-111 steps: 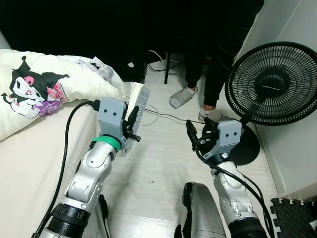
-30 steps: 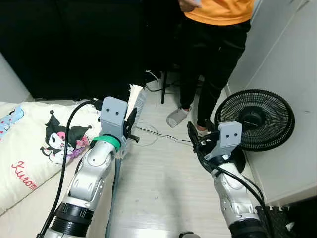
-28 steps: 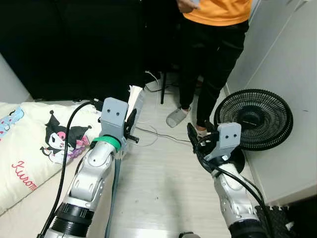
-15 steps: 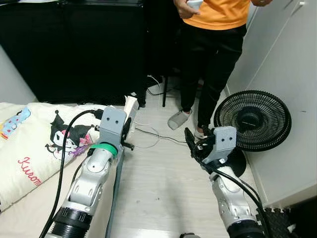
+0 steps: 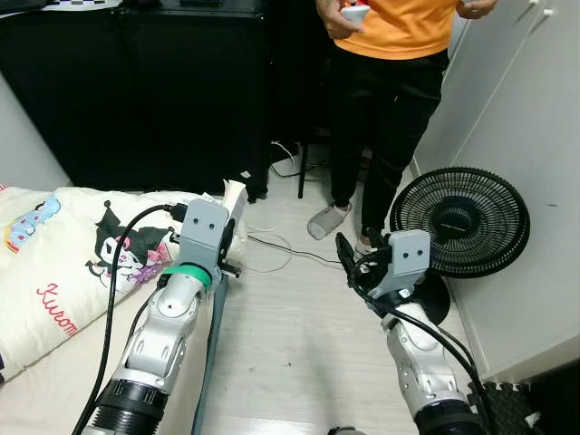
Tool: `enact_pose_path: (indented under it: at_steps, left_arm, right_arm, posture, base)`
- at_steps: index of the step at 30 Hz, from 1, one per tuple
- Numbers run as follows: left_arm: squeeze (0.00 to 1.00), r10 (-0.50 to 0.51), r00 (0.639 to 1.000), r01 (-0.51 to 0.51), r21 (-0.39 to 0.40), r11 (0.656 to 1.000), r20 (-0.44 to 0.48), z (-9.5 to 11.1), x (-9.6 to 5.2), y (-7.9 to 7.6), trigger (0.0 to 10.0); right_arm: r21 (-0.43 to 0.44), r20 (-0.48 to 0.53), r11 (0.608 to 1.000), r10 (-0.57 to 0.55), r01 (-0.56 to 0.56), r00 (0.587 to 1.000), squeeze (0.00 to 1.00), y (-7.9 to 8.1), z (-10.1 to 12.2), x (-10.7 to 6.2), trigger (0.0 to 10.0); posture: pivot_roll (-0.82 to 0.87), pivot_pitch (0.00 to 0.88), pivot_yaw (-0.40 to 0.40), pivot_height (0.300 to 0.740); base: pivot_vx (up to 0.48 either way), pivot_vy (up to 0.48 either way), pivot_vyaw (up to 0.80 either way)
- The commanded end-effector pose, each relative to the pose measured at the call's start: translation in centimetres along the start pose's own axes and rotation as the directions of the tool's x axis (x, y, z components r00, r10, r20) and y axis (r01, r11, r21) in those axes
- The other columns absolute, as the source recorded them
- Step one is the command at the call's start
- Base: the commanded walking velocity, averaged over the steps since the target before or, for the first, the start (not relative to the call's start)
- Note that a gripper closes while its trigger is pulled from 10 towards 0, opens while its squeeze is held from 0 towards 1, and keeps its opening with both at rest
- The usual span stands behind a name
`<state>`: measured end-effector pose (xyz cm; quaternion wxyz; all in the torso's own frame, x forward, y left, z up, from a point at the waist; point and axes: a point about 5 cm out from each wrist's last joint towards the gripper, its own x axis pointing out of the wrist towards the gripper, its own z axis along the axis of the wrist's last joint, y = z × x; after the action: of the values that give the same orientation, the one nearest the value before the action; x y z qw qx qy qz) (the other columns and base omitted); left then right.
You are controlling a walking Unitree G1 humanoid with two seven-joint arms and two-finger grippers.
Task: Clean up the room
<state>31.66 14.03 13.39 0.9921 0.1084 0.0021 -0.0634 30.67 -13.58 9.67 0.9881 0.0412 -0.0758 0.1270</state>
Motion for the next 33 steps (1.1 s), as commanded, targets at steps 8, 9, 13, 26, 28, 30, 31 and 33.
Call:
enact_pose_path:
  at_steps: [8, 9, 13, 26, 28, 30, 31, 33]
  left_arm:
    - [0.0, 0.018, 1.0, -0.018, 0.004, 1.0, 0.02, 0.05, -0.02, 0.17, 10.0]
    - [0.0, 0.018, 1.0, -0.018, 0.004, 1.0, 0.02, 0.05, -0.02, 0.17, 10.0]
    - [0.0, 0.02, 1.0, -0.02, 0.006, 1.0, 0.021, 0.06, -0.01, 0.23, 10.0]
    - [0.0, 0.024, 0.999, -0.024, 0.006, 1.0, 0.024, 0.06, 0.02, 0.21, 10.0]
    - [0.0, 0.025, 0.999, -0.025, 0.006, 1.0, 0.024, 0.07, 0.03, 0.22, 10.0]
    - [0.0, 0.027, 0.999, -0.027, 0.007, 1.0, 0.025, 0.08, 0.04, 0.25, 10.0]
    - [0.0, 0.027, 0.999, -0.027, 0.007, 1.0, 0.025, 0.08, 0.04, 0.25, 10.0]
    - [0.0, 0.028, 0.999, -0.028, 0.008, 1.0, 0.025, 0.09, 0.04, 0.27, 10.0]
  right_arm:
    - [0.001, -0.014, 1.0, 0.002, -0.002, 1.0, 0.0, 0.03, -0.43, -0.17, 10.0]
    - [0.001, -0.014, 1.0, 0.002, -0.002, 1.0, 0.0, 0.03, -0.43, -0.17, 10.0]
    - [0.002, -0.014, 1.0, 0.002, -0.002, 1.0, 0.0, 0.08, -0.46, -0.16, 10.0]
    - [-0.002, -0.016, 1.0, 0.004, -0.004, 1.0, 0.0, 0.08, -0.54, -0.24, 10.0]
    - [-0.003, -0.017, 1.0, 0.004, -0.004, 1.0, 0.0, 0.06, -0.55, -0.24, 10.0]
    - [-0.002, -0.018, 1.0, 0.004, -0.004, 1.0, 0.0, 0.05, -0.57, -0.23, 10.0]
    - [-0.002, -0.018, 1.0, 0.004, -0.004, 1.0, 0.0, 0.05, -0.57, -0.23, 10.0]
    - [-0.002, -0.018, 1.0, 0.004, -0.004, 1.0, 0.0, 0.06, -0.58, -0.22, 10.0]
  posture:
    - [0.05, 0.054, 0.009, 0.74]
    - [0.05, 0.054, 0.009, 0.74]
    - [0.05, 0.056, 0.01, 0.74]
    - [0.05, 0.059, 0.01, 0.74]
    - [0.05, 0.059, 0.01, 0.74]
    - [0.05, 0.06, 0.01, 0.74]
    - [0.05, 0.06, 0.01, 0.74]
    - [0.05, 0.06, 0.01, 0.74]
  base:
    - [-0.348, 0.0, 0.0]
    - [-0.371, 0.0, 0.0]
    - [-0.367, 0.0, 0.0]
    - [-0.372, 0.0, 0.0]
    - [-0.375, 0.0, 0.0]
    - [-0.377, 0.0, 0.0]
    - [-0.379, 0.0, 0.0]
    - [-0.375, 0.0, 0.0]
